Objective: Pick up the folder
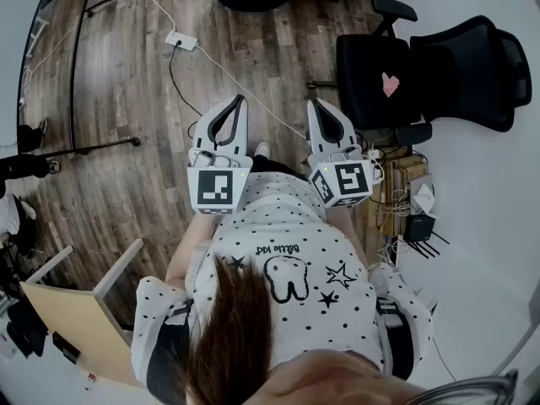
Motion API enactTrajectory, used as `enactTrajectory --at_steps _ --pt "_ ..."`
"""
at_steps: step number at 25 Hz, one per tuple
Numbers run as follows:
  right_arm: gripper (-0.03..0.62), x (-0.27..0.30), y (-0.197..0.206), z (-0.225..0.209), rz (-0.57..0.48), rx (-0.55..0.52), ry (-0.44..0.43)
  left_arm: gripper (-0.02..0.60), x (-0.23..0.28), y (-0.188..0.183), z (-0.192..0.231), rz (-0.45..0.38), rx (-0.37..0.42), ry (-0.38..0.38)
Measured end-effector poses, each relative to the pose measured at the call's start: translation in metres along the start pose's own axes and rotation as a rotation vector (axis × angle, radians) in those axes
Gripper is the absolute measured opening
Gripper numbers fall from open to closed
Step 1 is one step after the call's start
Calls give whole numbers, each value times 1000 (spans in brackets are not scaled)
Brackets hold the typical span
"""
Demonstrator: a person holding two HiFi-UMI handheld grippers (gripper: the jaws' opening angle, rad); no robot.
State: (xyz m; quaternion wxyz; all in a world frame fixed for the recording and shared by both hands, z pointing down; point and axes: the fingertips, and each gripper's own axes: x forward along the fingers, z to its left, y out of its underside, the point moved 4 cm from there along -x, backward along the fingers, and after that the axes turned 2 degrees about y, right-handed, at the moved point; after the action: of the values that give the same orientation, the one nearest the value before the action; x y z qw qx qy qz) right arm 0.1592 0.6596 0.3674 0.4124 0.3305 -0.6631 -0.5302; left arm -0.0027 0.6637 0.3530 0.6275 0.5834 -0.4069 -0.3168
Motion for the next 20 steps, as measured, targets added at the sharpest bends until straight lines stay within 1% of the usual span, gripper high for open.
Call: enactTrajectory --at_steps 5,9,17,20 --pt "5 -4 -1 3 -4 1 -10 17 -5 -2 -3 -2 6 -7" --pt "5 -5 -1 3 -6 -4 -11 17 -7 -3 -3 -1 -7 -19" --pt "5 -11 -2 1 -5 -14 -16 17 -9 -6 -9 -15 13 -16" --pt "5 -13 -1 -1 -12 -8 -21 17 -9 -5 -12 -11 -2 -20"
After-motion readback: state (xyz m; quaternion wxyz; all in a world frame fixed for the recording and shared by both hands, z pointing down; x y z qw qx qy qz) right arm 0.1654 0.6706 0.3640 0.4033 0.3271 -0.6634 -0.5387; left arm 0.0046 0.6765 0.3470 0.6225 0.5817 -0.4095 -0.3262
